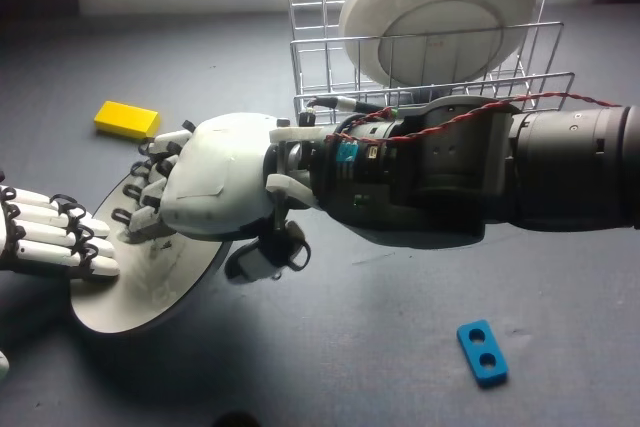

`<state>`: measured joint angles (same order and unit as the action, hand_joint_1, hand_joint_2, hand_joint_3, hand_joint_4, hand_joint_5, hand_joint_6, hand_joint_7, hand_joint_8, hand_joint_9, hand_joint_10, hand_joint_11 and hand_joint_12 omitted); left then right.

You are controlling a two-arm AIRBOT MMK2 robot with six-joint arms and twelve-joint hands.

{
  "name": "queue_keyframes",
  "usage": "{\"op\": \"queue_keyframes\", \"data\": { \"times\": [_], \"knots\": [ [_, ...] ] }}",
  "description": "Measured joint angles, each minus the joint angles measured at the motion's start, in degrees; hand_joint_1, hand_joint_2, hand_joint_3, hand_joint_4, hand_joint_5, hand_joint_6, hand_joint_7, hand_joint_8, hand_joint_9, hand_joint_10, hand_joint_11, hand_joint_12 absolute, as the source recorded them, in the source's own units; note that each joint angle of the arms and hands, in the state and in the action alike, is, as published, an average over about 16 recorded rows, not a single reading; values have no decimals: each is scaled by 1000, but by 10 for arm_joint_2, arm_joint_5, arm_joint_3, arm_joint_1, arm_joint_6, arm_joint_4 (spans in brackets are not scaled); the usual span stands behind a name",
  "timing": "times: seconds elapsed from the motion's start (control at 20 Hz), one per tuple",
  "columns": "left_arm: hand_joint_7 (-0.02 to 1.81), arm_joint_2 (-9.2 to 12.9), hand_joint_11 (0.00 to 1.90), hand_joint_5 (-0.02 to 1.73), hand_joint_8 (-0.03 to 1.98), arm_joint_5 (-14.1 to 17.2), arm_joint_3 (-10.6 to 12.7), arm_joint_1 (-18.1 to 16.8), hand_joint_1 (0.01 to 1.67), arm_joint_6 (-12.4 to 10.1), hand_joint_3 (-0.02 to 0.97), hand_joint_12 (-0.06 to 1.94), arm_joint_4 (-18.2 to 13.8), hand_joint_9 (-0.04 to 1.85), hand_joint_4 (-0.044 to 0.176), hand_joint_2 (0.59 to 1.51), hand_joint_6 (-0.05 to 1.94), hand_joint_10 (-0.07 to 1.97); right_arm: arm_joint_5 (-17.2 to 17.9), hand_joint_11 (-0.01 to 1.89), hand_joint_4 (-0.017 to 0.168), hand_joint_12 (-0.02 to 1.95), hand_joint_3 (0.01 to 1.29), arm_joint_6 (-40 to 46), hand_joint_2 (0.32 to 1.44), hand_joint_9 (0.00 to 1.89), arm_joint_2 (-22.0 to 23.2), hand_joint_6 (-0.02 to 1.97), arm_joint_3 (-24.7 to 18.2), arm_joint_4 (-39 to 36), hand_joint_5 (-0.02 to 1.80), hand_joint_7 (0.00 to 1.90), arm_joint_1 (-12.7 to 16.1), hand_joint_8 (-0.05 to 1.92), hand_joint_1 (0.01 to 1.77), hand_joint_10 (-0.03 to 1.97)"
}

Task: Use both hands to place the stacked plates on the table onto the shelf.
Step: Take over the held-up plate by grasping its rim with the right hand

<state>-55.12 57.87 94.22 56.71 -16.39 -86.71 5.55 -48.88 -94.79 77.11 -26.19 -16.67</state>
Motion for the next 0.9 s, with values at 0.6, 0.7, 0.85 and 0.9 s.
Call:
{"op": "queue_keyframes", "data": {
  "times": [0.6, 0.7, 0.85, 0.9],
  "knots": [
    [2, 1, 22, -3, -1, 1, 1, -34, 15, -2, 21, 14, -11, -15, -6, 1125, -13, -57, 35, 708, -7, 941, 15, -4, 988, 1053, -5, 304, 0, 4, 867, 914, 2, 334, 1057, 57],
    [5, 2, 21, -2, 0, 1, 2, -51, 15, -3, 21, 13, -11, -10, -5, 1125, -9, -57, 39, 786, -8, 910, 16, -3, 965, 1123, -4, 351, 0, 6, 904, 961, 3, 393, 1084, 90],
    [10, 5, 19, 0, 2, 3, 4, -79, 15, -6, 21, 14, -15, -1, -3, 1124, -4, -57, 41, 839, -6, 907, 16, -2, 944, 1180, -2, 394, 0, 11, 930, 999, 3, 454, 1104, 138],
    [12, 6, 19, 1, 3, 3, 5, -89, 15, -7, 21, 15, -16, 2, -3, 1123, -1, -57, 41, 842, -5, 912, 16, -1, 940, 1193, -1, 396, 0, 13, 936, 1009, 4, 458, 1108, 147]
  ]
}}
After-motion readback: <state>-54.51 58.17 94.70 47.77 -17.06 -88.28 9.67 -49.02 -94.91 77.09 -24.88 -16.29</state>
